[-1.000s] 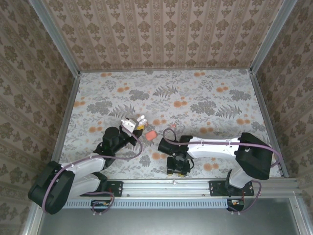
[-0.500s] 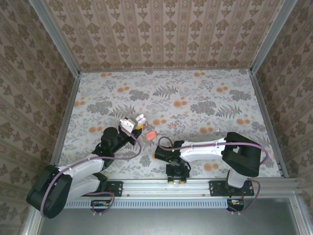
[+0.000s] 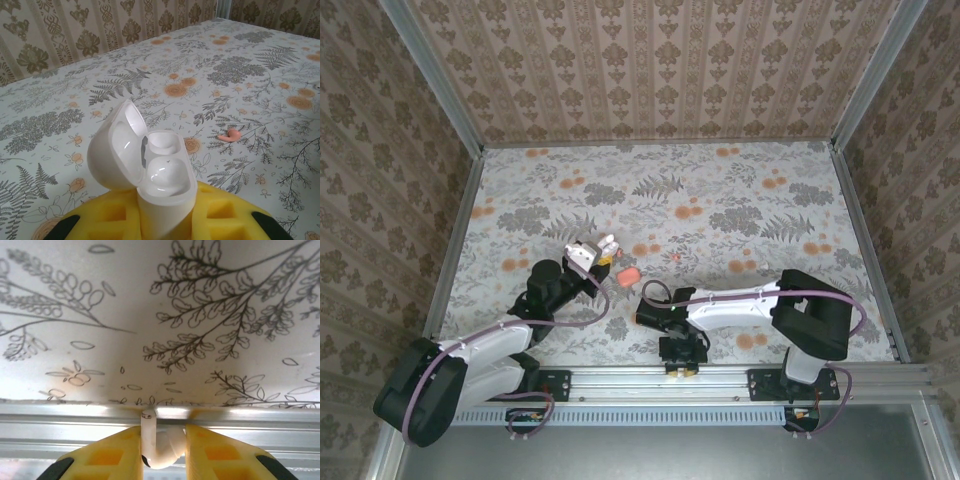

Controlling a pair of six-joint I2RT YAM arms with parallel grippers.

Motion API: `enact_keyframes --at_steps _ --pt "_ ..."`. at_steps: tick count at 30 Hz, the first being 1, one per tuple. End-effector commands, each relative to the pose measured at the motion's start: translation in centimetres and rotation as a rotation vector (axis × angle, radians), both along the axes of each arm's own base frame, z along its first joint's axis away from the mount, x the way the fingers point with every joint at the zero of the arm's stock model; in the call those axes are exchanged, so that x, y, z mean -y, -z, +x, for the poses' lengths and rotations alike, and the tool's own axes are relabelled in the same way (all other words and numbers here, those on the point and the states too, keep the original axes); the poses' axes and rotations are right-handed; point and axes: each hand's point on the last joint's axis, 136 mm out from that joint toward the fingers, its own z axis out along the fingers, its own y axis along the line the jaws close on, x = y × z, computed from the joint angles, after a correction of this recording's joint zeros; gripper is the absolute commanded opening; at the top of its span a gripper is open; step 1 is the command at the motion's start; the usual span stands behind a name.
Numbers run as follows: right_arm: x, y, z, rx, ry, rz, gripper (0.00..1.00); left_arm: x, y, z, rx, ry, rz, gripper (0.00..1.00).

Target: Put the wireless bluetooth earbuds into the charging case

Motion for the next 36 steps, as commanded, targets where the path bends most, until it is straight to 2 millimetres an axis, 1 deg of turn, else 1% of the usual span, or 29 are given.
enact_keyframes --at_steps 1,4,6,11,14,16,19,24,30,33,36 --pt "0.0 -1.9 0.0 0.025 -0.010 0.035 0.25 0.1 -0.6 0.1 0.025 0.013 0.001 0.09" --pt "0.0 -3.0 0.3 0.041 -0.003 0.070 0.25 0.2 -0.5 0.1 0.022 0.016 0.000 0.08" --pt "0.3 -3.5 0.9 0.057 0.005 0.089 0.25 0.2 -0.5 0.1 0.021 0.018 0.000 0.09" --pt "1.2 -3.7 4.3 0.126 -0.021 0.112 0.26 0.3 -0.5 0.1 0.019 0.023 -0.004 0.09" --pt "1.7 -3.7 6.1 0.166 -0.148 0.102 0.25 0.3 -0.6 0.1 0.024 0.020 -0.004 0.09" --pt "2.1 -3.8 7.2 0.192 -0.299 0.084 0.25 0.2 -0.7 0.2 0.030 0.013 0.000 0.09" --pt "2.9 -3.7 8.7 0.186 -0.499 0.061 0.25 -0.1 -0.7 0.3 0.034 0.001 0.005 0.09" --pt "4.4 -3.9 11.1 0.174 -0.786 -0.029 0.23 -1.5 -1.1 1.0 0.032 -0.082 -0.016 0.08" --pt "4.2 -4.3 13.0 0.223 -0.994 0.019 0.25 -2.5 -1.5 1.3 0.036 -0.115 -0.024 0.08" --pt "4.5 -4.0 13.2 0.223 -1.085 0.024 0.25 -3.0 -1.6 1.4 0.040 -0.133 -0.031 0.08" --pt "4.3 -3.4 13.1 0.199 -1.093 0.034 0.25 -3.5 -1.8 1.4 0.045 -0.150 -0.036 0.08"
